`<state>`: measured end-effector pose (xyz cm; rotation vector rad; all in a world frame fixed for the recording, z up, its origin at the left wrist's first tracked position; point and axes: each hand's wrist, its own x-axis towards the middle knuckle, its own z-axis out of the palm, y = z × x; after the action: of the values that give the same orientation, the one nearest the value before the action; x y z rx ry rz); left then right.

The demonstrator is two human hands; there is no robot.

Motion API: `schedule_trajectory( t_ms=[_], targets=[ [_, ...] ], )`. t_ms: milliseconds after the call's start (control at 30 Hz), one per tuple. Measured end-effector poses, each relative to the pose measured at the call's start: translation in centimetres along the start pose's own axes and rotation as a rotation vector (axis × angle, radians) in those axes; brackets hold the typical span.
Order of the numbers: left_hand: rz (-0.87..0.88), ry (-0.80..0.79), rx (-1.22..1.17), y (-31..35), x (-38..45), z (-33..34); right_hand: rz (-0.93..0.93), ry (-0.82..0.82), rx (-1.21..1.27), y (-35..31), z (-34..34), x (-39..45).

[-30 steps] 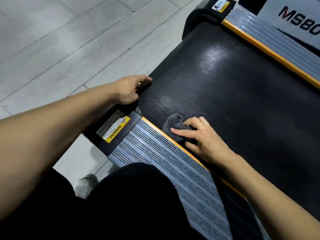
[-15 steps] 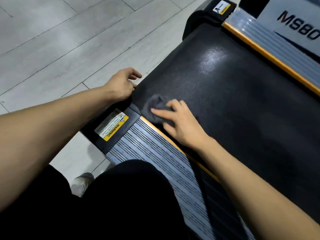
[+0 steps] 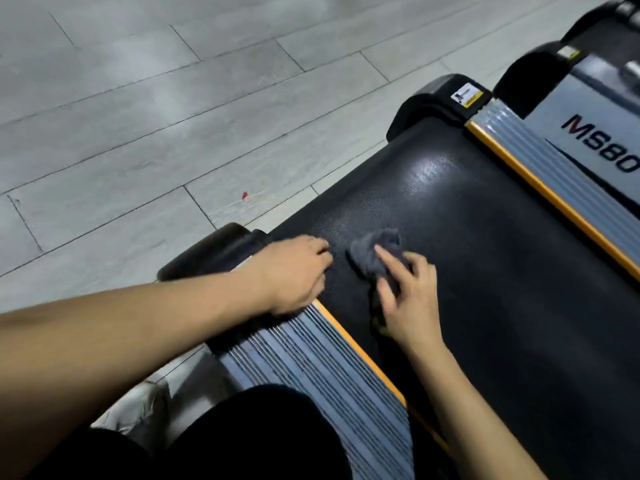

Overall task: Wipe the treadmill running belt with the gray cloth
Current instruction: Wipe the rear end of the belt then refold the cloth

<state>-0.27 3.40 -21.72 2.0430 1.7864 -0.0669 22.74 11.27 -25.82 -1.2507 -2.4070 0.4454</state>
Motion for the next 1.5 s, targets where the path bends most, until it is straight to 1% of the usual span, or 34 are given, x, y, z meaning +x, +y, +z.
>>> schedule_trajectory(
  t_ms=[67, 100, 133, 167, 200, 233, 300, 333, 400, 467, 500, 567, 633, 667, 733, 767, 800, 867, 933, 1000, 1067, 1133, 1200, 1267, 1300, 1333, 1367, 1400, 1467, 1500],
  targets=[
    [0.017, -0.053, 0.039, 0.7, -0.8, 0.5, 0.056, 0.047, -0.074, -0.2, 1.8, 5.9],
    [0.023, -0.076, 0.046, 1.0, -1.0, 0.5, 0.071, 0.040, -0.111, -0.5, 2.3, 8.9],
    [0.022, -0.094, 0.052, 1.2, -0.9, 0.5, 0.062, 0.008, -0.148, -1.0, 2.9, 11.8],
    [0.012, -0.115, 0.059, 1.4, -0.9, 0.3, 0.020, -0.059, -0.188, -2.0, 3.5, 14.2],
    [0.002, -0.134, 0.067, 1.5, -0.7, 0.4, -0.060, -0.168, -0.243, -3.6, 4.4, 15.7],
    [-0.005, -0.135, 0.076, 1.6, -0.6, 0.4, -0.189, -0.300, -0.294, -5.6, 5.2, 16.4],
    [0.010, -0.096, 0.136, 1.7, -0.6, 0.7, -0.484, -0.536, -0.298, -9.6, 6.8, 15.9],
    [0.020, -0.082, 0.170, 1.6, -0.5, 0.6, -0.575, -0.609, -0.281, -11.1, 7.3, 15.4],
    [0.037, -0.065, 0.168, 1.6, -0.6, 0.7, -0.671, -0.672, -0.250, -11.8, 7.5, 15.0],
    [0.036, -0.064, 0.176, 1.6, -0.7, 0.6, -0.722, -0.647, -0.252, -10.8, 6.8, 15.6],
    [0.047, -0.080, 0.159, 1.6, -0.7, 0.6, -0.702, -0.610, -0.283, -9.9, 6.3, 16.5],
    [0.065, -0.129, 0.115, 1.7, -1.0, 0.2, -0.571, -0.516, -0.404, -7.1, 5.3, 19.4],
    [0.058, -0.140, 0.077, 1.5, -1.5, 0.0, -0.361, -0.401, -0.548, -4.0, 3.8, 22.9],
    [0.054, -0.133, 0.063, 1.4, -1.6, 0.1, -0.256, -0.366, -0.586, -2.5, 2.9, 24.2],
    [0.050, -0.094, 0.064, 1.3, -1.5, 0.4, -0.151, -0.364, -0.561, -0.9, 2.1, 25.3],
    [0.061, -0.042, 0.089, 1.3, -1.3, 0.6, -0.164, -0.388, -0.536, -1.2, 2.2, 24.8],
    [0.073, 0.022, 0.120, 1.3, -0.8, 0.8, -0.217, -0.411, -0.506, -2.0, 2.7, 23.7],
    [0.104, 0.150, 0.162, 1.1, 0.1, 0.6, -0.396, -0.465, -0.355, -4.7, 4.3, 20.6],
    [0.135, 0.229, 0.135, 0.8, 1.2, 0.2, -0.572, -0.560, -0.227, -7.0, 5.6, 18.0],
    [0.126, 0.273, 0.143, 0.6, 2.1, 0.3, -0.632, -0.631, -0.198, -6.7, 6.1, 18.4],
    [0.090, 0.287, 0.166, 0.6, 2.7, 0.7, -0.630, -0.587, -0.207, -3.8, 5.6, 21.3],
    [0.060, 0.282, 0.169, 0.6, 3.2, 0.9, -0.518, -0.430, -0.322, 0.8, 4.5, 25.2],
    [0.036, 0.271, 0.167, 0.6, 3.8, 0.9, -0.323, -0.268, -0.465, 5.7, 2.7, 29.3],
    [0.025, 0.249, 0.188, 0.3, 5.0, 0.7, -0.106, -0.203, -0.500, 9.1, 1.3, 32.0],
    [0.012, 0.252, 0.199, 0.2, 5.8, 0.7, -0.026, -0.189, -0.492, 9.6, 1.2, 32.6],
    [-0.008, 0.263, 0.204, 0.1, 6.6, 0.6, 0.007, -0.179, -0.489, 9.3, 1.3, 32.7],
    [-0.030, 0.265, 0.197, 0.0, 7.5, 0.4, -0.016, -0.177, -0.499, 8.4, 1.8, 32.1],
    [-0.046, 0.254, 0.186, 0.0, 8.4, 0.3, -0.099, -0.183, -0.512, 7.2, 2.4, 31.0],
    [-0.060, 0.237, 0.171, 0.3, 10.2, 0.3, -0.372, -0.245, -0.459, 4.1, 3.9, 27.8],
    [-0.066, 0.246, 0.158, 0.4, 10.8, 0.5, -0.498, -0.302, -0.416, 2.6, 4.5, 26.1]
  ],
)
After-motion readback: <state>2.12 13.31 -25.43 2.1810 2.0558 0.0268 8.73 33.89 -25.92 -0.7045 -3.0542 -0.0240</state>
